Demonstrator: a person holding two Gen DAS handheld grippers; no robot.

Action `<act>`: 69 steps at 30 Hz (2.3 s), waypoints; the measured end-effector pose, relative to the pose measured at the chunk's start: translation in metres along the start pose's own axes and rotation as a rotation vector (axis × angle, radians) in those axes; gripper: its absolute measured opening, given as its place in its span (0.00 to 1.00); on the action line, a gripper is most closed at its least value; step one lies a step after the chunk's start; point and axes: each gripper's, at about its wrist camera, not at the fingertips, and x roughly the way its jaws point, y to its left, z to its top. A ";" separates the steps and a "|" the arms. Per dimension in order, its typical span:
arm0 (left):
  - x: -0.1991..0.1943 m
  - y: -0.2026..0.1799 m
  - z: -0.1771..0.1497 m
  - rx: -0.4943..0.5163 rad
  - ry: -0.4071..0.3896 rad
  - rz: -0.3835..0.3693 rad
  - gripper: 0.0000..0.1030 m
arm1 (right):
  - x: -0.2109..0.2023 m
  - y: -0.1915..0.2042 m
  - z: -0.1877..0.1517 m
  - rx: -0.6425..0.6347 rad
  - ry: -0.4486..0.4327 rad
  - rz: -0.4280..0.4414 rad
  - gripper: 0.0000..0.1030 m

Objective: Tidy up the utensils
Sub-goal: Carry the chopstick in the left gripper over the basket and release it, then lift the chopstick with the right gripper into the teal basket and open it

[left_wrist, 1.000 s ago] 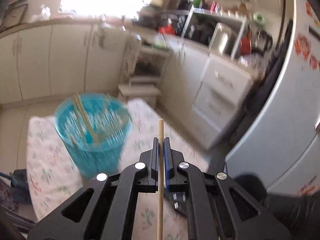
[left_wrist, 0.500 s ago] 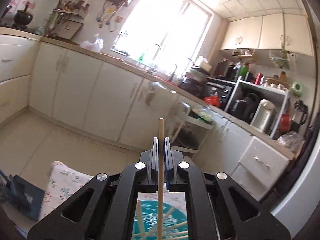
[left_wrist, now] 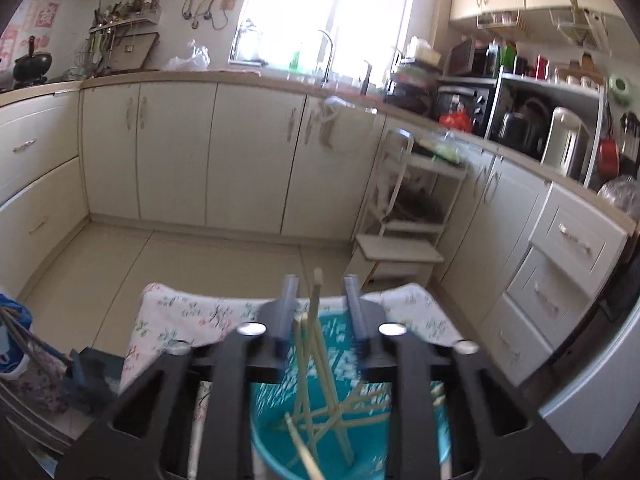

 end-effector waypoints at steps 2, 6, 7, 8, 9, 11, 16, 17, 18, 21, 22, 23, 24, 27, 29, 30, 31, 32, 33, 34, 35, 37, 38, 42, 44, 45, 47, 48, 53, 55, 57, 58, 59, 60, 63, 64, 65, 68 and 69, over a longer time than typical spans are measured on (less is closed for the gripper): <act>-0.008 -0.002 -0.008 0.010 0.011 0.037 0.61 | 0.000 0.002 0.000 -0.009 0.000 0.001 0.07; -0.027 -0.006 -0.020 0.037 0.034 0.079 0.76 | -0.001 -0.001 0.000 0.009 0.004 0.018 0.07; -0.033 -0.009 -0.023 0.056 0.036 0.093 0.79 | -0.001 -0.003 0.000 0.026 0.008 0.031 0.06; -0.039 -0.011 -0.026 0.073 0.033 0.105 0.80 | -0.002 -0.006 -0.001 0.043 0.013 0.048 0.06; -0.043 -0.013 -0.028 0.086 0.032 0.111 0.81 | -0.003 -0.010 -0.001 0.073 0.018 0.079 0.06; -0.053 -0.017 -0.033 0.118 0.032 0.126 0.86 | -0.006 -0.015 -0.002 0.114 0.013 0.125 0.06; -0.074 -0.024 -0.043 0.174 0.020 0.141 0.91 | -0.021 -0.020 0.000 0.191 -0.032 0.216 0.06; -0.078 -0.024 -0.044 0.180 0.019 0.142 0.92 | -0.023 -0.020 0.001 0.204 -0.037 0.229 0.06; -0.081 -0.025 -0.045 0.184 0.017 0.144 0.92 | -0.026 -0.021 0.001 0.220 -0.042 0.243 0.06; -0.088 -0.024 -0.047 0.190 0.019 0.146 0.92 | -0.032 -0.022 -0.002 0.257 -0.046 0.266 0.06; -0.091 -0.023 -0.048 0.191 0.019 0.147 0.92 | -0.033 -0.021 -0.003 0.268 -0.046 0.272 0.06; -0.092 -0.022 -0.049 0.189 0.020 0.148 0.92 | -0.034 -0.022 -0.003 0.277 -0.047 0.278 0.06; -0.094 -0.020 -0.049 0.185 0.022 0.150 0.92 | -0.036 -0.022 -0.004 0.287 -0.049 0.284 0.06; -0.095 -0.012 -0.051 0.172 0.033 0.157 0.92 | -0.044 -0.023 -0.002 0.303 -0.071 0.296 0.06; -0.093 -0.006 -0.052 0.159 0.044 0.167 0.92 | -0.051 -0.023 0.000 0.311 -0.093 0.305 0.06; -0.094 -0.002 -0.052 0.145 0.051 0.170 0.92 | -0.055 -0.023 0.003 0.313 -0.109 0.309 0.06; -0.093 0.002 -0.053 0.135 0.055 0.170 0.92 | -0.060 -0.022 0.007 0.311 -0.126 0.311 0.06; -0.094 0.007 -0.053 0.121 0.058 0.171 0.92 | -0.064 -0.021 0.010 0.306 -0.140 0.312 0.06; -0.094 0.012 -0.053 0.102 0.061 0.177 0.92 | -0.070 -0.019 0.015 0.300 -0.158 0.315 0.06; -0.094 0.017 -0.052 0.084 0.065 0.182 0.92 | -0.076 -0.018 0.020 0.292 -0.176 0.317 0.06; -0.093 0.021 -0.051 0.069 0.070 0.186 0.92 | -0.082 -0.017 0.024 0.283 -0.194 0.318 0.06; -0.093 0.030 -0.050 0.029 0.078 0.189 0.92 | -0.095 -0.013 0.037 0.261 -0.231 0.323 0.06; -0.092 0.034 -0.050 0.010 0.082 0.190 0.92 | -0.102 -0.011 0.044 0.252 -0.248 0.326 0.06; -0.089 0.045 -0.051 -0.038 0.097 0.195 0.92 | -0.121 -0.006 0.073 0.221 -0.306 0.334 0.06; -0.087 0.047 -0.052 -0.047 0.102 0.195 0.92 | -0.132 -0.002 0.091 0.194 -0.337 0.327 0.06; -0.087 0.048 -0.052 -0.051 0.105 0.196 0.92 | -0.137 0.000 0.099 0.184 -0.351 0.326 0.06; -0.086 0.049 -0.052 -0.054 0.108 0.197 0.92 | -0.149 0.004 0.116 0.161 -0.382 0.321 0.06; -0.086 0.050 -0.052 -0.056 0.108 0.197 0.92 | -0.155 0.006 0.126 0.146 -0.398 0.317 0.06; -0.085 0.055 -0.051 -0.080 0.115 0.199 0.92 | -0.181 0.017 0.168 0.090 -0.451 0.308 0.06; -0.084 0.057 -0.052 -0.090 0.123 0.198 0.92 | -0.189 0.021 0.186 0.076 -0.473 0.306 0.06; -0.083 0.057 -0.053 -0.094 0.129 0.194 0.92 | -0.194 0.026 0.204 0.067 -0.497 0.299 0.06; -0.083 0.057 -0.053 -0.093 0.129 0.193 0.92 | -0.196 0.028 0.211 0.061 -0.508 0.298 0.06; -0.083 0.056 -0.053 -0.091 0.130 0.193 0.92 | -0.196 0.031 0.218 0.054 -0.516 0.291 0.06; -0.083 0.056 -0.053 -0.087 0.131 0.192 0.92 | -0.195 0.036 0.227 0.039 -0.524 0.274 0.06; -0.082 0.054 -0.054 -0.082 0.135 0.192 0.92 | -0.174 0.048 0.243 -0.006 -0.496 0.217 0.06; -0.082 0.054 -0.054 -0.081 0.138 0.191 0.92 | -0.161 0.052 0.246 -0.020 -0.468 0.197 0.06; -0.082 0.053 -0.054 -0.080 0.141 0.191 0.92 | -0.149 0.054 0.248 -0.025 -0.439 0.189 0.06; -0.080 0.050 -0.056 -0.070 0.153 0.188 0.92 | -0.103 0.060 0.245 -0.034 -0.333 0.159 0.06; -0.079 0.048 -0.056 -0.063 0.157 0.188 0.92 | -0.085 0.061 0.241 -0.036 -0.293 0.148 0.06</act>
